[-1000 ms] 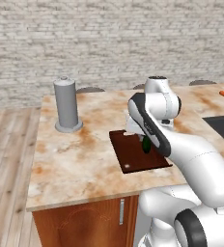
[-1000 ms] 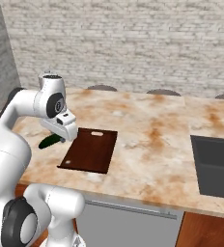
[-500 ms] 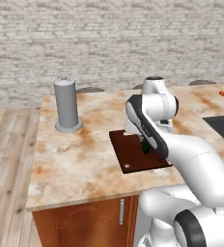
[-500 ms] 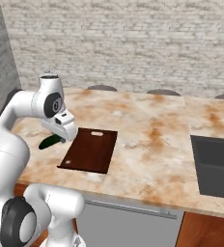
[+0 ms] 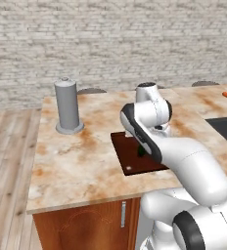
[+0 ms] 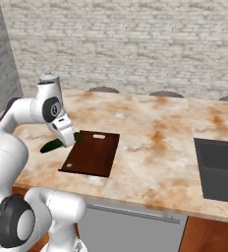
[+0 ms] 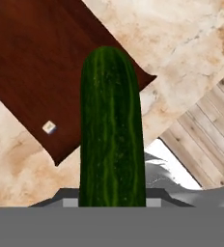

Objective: Place the two vegetables and bowl onto the tray for setting up a vegetable dip station.

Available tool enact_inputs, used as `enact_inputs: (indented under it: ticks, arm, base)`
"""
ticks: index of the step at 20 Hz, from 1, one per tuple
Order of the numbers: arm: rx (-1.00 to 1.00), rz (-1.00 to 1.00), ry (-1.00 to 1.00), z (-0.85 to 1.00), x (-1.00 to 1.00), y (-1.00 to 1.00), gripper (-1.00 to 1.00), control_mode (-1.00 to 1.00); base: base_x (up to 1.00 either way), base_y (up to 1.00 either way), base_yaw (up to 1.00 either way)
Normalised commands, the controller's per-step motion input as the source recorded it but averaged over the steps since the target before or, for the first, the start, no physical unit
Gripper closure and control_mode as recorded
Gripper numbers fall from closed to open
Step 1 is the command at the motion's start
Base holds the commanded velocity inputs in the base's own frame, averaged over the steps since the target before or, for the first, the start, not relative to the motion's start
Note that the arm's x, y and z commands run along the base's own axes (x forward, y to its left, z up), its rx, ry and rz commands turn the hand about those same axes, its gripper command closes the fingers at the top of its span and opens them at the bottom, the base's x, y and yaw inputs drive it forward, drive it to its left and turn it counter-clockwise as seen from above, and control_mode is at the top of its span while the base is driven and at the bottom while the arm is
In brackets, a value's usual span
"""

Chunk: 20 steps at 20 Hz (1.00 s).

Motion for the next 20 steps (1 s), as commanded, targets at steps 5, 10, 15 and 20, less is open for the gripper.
enact_inputs:
  ticks: [5, 10, 15, 20]
  arm:
    - [0.00, -0.34, -0.15, -0.30, 0.18, 0.00, 1.00, -1.00]
    - [0.00, -0.34, -0.17, -0.34, 0.15, -0.01, 1.00, -1.00]
    - [0.00, -0.32, -0.04, -0.32, 0.21, -0.04, 1.00, -1.00]
    - [0.03, -0.24, 0.00, -0.23, 0.25, -0.16, 1.00, -1.00]
  base:
    - [0.00, 0.00, 0.00]
    - [0.00, 0.00, 0.00]
    - [0.00, 0.00, 0.00]
    - [0.00, 0.00, 0.00]
